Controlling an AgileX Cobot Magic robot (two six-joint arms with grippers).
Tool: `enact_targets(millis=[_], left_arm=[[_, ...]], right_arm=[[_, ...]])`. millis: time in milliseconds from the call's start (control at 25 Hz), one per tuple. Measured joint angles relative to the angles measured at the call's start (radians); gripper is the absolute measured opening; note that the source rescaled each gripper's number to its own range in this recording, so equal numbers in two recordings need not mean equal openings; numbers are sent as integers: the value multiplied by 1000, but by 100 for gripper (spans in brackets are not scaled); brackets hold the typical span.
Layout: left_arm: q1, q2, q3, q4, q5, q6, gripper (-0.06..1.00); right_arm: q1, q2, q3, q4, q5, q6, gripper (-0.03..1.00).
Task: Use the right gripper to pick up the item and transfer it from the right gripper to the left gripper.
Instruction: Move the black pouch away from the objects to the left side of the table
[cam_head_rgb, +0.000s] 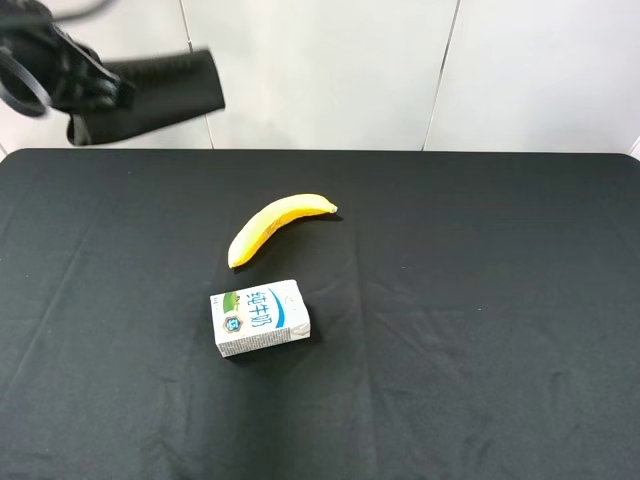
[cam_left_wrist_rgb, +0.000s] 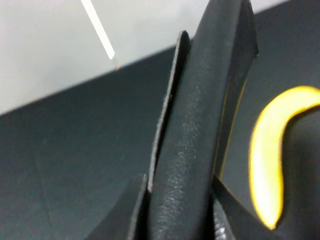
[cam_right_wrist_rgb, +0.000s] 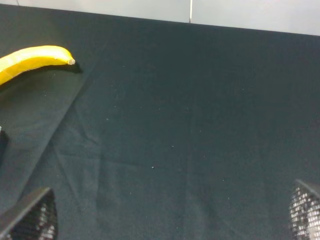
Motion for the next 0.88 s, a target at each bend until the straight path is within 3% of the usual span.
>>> enact_targets(millis=[400,600,880], left_arm=[[5,240,1,11,-258,-8,0],[14,323,70,7,-406,-13,0],[107,385,202,-109,-619,2,0]], right_arm=[[0,0,0,0,0,0,100],[0,0,0,0,-1,0,100],[0,0,0,0,-1,0,100]])
